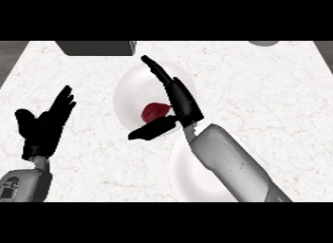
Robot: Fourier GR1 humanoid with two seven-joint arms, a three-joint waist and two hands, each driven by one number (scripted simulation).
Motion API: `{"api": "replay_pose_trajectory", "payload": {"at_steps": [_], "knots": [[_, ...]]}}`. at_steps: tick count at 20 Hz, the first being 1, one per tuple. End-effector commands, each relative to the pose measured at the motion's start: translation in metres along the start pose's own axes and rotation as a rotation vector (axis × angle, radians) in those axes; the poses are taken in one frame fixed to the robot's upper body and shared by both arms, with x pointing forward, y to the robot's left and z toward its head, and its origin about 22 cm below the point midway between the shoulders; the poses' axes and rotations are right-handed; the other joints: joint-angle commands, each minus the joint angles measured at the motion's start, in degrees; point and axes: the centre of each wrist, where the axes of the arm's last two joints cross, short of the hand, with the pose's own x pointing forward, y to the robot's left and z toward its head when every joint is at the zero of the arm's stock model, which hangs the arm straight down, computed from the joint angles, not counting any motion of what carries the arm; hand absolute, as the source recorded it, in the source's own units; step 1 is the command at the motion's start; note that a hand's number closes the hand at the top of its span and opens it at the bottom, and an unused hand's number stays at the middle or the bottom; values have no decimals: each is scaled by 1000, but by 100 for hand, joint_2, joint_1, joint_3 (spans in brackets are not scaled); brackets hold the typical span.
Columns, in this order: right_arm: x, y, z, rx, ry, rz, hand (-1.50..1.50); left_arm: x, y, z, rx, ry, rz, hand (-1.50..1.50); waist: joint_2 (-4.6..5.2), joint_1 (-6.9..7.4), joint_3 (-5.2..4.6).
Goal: Pick the pear from the plate and place it in the plate
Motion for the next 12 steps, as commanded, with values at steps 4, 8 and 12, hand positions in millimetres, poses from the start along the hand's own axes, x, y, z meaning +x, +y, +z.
{"api": "replay_pose_trajectory", "payload": {"at_steps": [4, 8, 12], "knots": [[-28, -33, 2, 45, -14, -71, -150, -16, 6, -1, 14, 2, -10, 0, 7, 0, -2], [-38, -74, 6, 29, -33, -70, -150, -3, -15, -1, 2, 7, -12, 0, 6, -6, -1], [-68, -75, 26, 16, -25, -59, -150, -4, -12, 0, 5, -17, -7, 0, 4, -2, -1]]}}
